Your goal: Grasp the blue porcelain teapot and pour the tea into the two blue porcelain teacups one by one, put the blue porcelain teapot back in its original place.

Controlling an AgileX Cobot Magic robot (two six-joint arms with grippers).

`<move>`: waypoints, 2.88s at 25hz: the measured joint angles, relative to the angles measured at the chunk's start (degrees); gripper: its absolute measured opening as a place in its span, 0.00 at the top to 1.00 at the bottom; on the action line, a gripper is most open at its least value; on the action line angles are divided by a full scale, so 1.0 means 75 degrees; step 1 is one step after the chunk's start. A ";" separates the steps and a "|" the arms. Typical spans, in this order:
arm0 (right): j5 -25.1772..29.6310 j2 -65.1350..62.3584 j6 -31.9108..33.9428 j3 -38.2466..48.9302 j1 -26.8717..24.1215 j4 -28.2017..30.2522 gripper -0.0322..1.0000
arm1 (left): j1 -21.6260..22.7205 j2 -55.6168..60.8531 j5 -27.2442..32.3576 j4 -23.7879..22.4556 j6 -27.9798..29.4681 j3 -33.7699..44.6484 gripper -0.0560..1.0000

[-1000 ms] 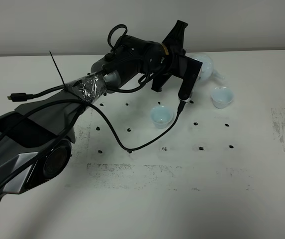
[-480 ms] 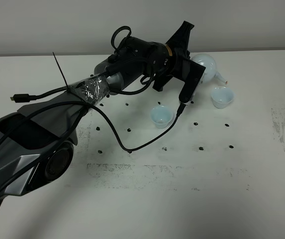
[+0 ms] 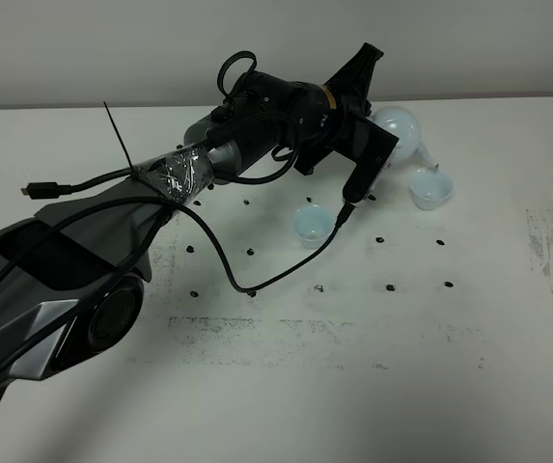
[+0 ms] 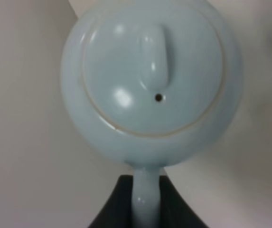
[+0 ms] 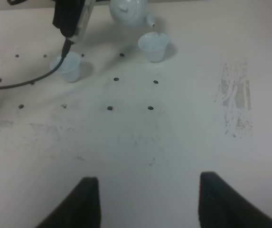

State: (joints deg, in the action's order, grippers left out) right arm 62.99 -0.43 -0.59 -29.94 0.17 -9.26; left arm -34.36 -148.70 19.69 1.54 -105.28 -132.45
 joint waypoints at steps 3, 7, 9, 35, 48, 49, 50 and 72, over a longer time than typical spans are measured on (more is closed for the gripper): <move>0.0000 0.0000 0.0000 0.0000 0.0000 0.0000 0.50 | 0.0000 0.0000 0.0000 0.0007 -0.0180 0.0000 0.87; 0.0000 0.0000 0.0000 0.0000 0.0000 0.0000 0.50 | 0.0000 0.0000 0.0000 0.0007 -0.0610 0.0000 0.87; 0.0000 0.0000 0.0000 0.0000 0.0000 0.0000 0.50 | 0.0000 0.0000 0.0000 0.0007 -0.0696 0.0000 0.87; 0.0000 0.0000 0.0000 0.0000 0.0000 0.0000 0.50 | -0.0061 0.0000 -0.0178 -0.0288 -0.0919 0.0000 0.87; 0.0000 0.0000 0.0000 0.0000 0.0000 0.0000 0.50 | -0.0061 0.0000 -0.0293 -0.0366 -0.0902 0.0000 0.87; 0.0000 0.0000 0.0000 0.0000 0.0000 0.0000 0.50 | -0.0061 0.0000 -0.0293 -0.0373 -0.0902 0.0000 0.87; 0.0000 0.0000 0.0000 0.0000 0.0000 0.0000 0.50 | -0.0061 0.0000 -0.0293 -0.0373 -0.0902 0.0000 0.87; 0.0000 0.0000 0.0000 0.0000 0.0000 0.0000 0.50 | -0.0061 0.0000 -0.0341 -0.0420 -0.0903 0.0000 0.87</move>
State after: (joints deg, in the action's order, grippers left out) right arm 62.99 -0.43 -0.59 -29.94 0.17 -9.26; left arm -34.81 -148.70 17.13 -1.60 -112.06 -132.45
